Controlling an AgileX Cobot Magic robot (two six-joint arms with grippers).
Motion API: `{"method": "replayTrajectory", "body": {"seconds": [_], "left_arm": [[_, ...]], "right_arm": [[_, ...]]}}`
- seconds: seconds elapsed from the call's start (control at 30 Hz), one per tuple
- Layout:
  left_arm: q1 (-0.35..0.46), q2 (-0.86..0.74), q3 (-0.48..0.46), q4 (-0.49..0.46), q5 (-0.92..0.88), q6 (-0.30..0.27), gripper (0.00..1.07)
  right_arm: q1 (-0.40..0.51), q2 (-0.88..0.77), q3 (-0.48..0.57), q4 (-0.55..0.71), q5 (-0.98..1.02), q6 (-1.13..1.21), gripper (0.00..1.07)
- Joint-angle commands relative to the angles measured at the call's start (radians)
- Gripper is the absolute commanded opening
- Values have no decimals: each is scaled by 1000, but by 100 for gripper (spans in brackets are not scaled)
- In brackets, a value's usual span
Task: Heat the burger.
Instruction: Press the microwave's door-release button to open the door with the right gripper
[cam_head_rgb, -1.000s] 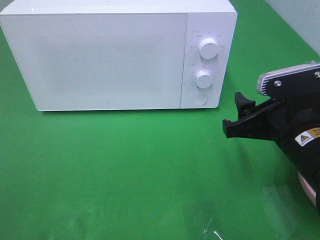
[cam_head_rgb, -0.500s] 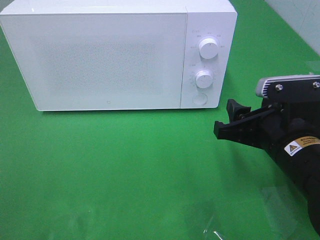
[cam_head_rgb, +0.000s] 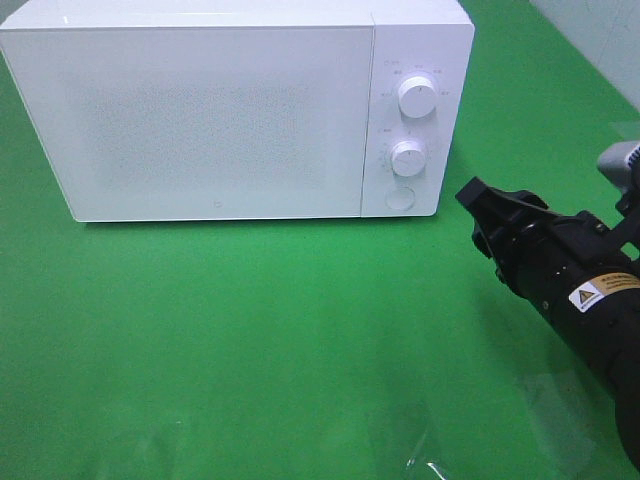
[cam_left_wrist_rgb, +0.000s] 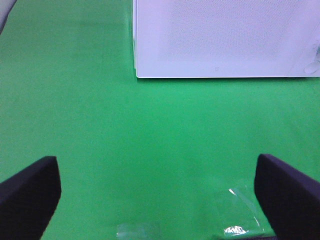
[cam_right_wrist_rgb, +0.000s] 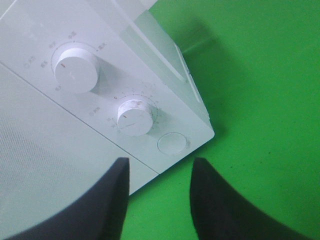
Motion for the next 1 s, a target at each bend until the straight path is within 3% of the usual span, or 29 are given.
{"method": "replayTrajectory", "body": {"seconds": [0.03, 0.27, 0.4, 0.7, 1.0], "left_arm": [[-5, -15, 4, -5, -14, -1, 98], [-5, -15, 4, -5, -14, -1, 98], [-5, -15, 4, -5, -14, -1, 98], [-5, -15, 4, -5, -14, -1, 98], [-5, -15, 4, -5, -14, -1, 98]], "right_arm": [[1, -1, 2, -9, -2, 245, 29], [1, -1, 2, -36, 20, 436, 17], [1, -1, 2, -42, 97, 593, 0], [-2, -1, 2, -47, 106, 666, 0], [-2, 90, -79, -67, 131, 726, 0]]}}
